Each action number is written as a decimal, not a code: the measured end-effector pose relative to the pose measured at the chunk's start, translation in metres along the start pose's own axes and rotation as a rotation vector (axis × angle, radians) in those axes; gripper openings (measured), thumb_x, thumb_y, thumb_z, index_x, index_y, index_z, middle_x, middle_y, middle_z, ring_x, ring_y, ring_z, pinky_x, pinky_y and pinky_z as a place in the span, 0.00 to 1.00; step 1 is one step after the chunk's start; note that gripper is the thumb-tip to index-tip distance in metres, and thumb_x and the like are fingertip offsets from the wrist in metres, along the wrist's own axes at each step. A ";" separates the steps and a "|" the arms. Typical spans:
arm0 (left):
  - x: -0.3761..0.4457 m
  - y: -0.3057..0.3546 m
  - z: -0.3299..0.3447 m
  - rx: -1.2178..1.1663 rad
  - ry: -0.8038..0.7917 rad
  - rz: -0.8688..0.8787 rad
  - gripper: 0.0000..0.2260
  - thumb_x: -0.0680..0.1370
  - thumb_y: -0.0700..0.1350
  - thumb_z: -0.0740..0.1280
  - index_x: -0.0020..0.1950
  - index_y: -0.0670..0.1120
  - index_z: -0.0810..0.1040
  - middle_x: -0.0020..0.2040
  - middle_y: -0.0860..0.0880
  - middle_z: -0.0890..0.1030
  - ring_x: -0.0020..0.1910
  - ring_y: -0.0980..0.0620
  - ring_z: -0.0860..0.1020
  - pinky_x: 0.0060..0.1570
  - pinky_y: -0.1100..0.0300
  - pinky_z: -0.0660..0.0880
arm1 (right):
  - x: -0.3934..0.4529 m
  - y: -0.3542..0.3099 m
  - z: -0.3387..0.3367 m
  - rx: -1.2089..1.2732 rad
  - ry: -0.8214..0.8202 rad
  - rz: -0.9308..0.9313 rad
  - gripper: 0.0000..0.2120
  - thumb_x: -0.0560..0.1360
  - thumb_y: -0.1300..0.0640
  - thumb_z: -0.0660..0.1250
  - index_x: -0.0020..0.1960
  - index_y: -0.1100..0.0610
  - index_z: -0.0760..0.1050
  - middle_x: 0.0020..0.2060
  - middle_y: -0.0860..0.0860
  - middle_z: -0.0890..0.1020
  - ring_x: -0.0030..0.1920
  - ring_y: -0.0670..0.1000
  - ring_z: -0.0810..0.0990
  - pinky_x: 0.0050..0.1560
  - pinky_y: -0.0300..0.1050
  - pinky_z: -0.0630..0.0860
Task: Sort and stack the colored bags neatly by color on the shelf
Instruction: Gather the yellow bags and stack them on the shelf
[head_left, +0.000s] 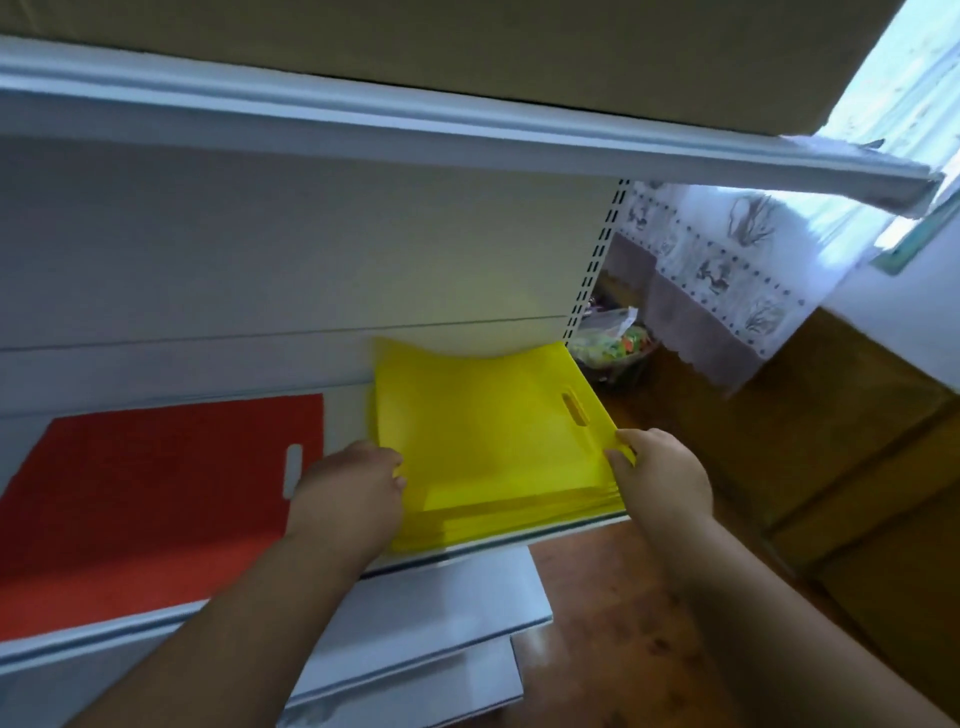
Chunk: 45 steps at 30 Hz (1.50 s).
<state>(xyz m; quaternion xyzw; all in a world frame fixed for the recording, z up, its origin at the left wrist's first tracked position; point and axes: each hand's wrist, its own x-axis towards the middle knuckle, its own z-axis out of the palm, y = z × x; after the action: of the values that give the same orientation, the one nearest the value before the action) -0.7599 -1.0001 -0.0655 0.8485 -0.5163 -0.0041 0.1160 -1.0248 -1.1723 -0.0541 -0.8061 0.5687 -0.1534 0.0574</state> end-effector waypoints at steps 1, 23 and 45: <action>0.001 0.006 0.005 0.018 0.005 -0.013 0.14 0.81 0.53 0.61 0.64 0.53 0.78 0.61 0.49 0.78 0.56 0.46 0.79 0.53 0.58 0.73 | 0.008 0.004 0.002 -0.005 -0.018 -0.016 0.18 0.80 0.47 0.63 0.66 0.52 0.76 0.56 0.50 0.79 0.53 0.55 0.79 0.44 0.47 0.73; -0.040 0.011 0.008 -0.011 0.142 0.009 0.10 0.71 0.49 0.75 0.52 0.50 0.83 0.43 0.48 0.78 0.35 0.45 0.80 0.34 0.56 0.75 | -0.011 -0.055 0.007 0.083 -0.191 -0.359 0.20 0.80 0.44 0.60 0.69 0.50 0.72 0.60 0.50 0.75 0.53 0.54 0.79 0.46 0.48 0.77; -0.401 -0.351 -0.140 -0.058 0.385 -0.804 0.15 0.78 0.56 0.65 0.66 0.60 0.74 0.48 0.61 0.77 0.39 0.60 0.77 0.37 0.64 0.75 | -0.302 -0.538 0.048 0.595 -0.382 -1.132 0.23 0.79 0.46 0.63 0.73 0.47 0.67 0.54 0.44 0.75 0.47 0.45 0.74 0.47 0.42 0.69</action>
<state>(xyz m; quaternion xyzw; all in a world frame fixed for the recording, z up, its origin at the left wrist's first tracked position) -0.6223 -0.4670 -0.0455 0.9634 -0.1142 0.0948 0.2233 -0.6182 -0.7074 -0.0114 -0.9430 -0.0287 -0.1648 0.2877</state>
